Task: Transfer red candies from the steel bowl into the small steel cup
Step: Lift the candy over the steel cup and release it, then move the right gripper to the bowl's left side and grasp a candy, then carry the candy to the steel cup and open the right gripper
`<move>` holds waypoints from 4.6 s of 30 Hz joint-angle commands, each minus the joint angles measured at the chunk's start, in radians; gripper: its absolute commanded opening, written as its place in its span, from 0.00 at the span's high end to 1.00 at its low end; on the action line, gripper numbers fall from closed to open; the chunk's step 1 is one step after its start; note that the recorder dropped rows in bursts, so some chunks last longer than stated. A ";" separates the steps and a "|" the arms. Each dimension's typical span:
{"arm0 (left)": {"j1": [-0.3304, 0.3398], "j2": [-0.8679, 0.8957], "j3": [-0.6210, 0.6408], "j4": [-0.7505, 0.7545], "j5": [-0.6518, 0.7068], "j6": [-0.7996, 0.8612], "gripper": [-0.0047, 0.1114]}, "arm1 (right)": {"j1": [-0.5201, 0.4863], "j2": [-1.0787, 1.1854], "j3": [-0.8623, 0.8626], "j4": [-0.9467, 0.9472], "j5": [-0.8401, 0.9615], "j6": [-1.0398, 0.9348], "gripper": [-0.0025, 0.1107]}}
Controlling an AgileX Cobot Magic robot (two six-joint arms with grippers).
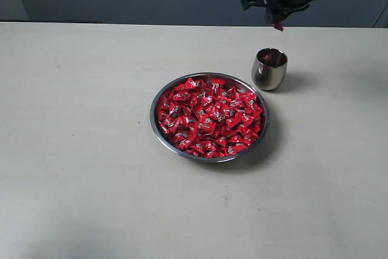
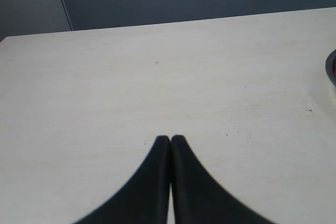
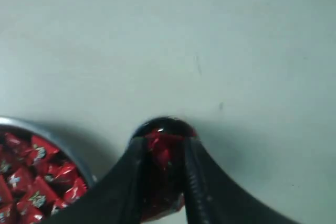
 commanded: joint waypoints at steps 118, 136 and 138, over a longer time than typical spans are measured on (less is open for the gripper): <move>0.000 -0.005 -0.008 0.002 -0.008 -0.003 0.96 | 0.288 0.443 -0.358 0.055 0.206 -0.056 0.91; 0.000 -0.005 -0.008 0.002 -0.008 -0.003 0.96 | 0.288 0.351 -0.359 0.036 0.252 -0.056 0.99; 0.000 -0.005 -0.008 0.002 -0.008 -0.003 0.96 | 0.288 0.331 -0.359 0.016 0.252 -0.056 0.99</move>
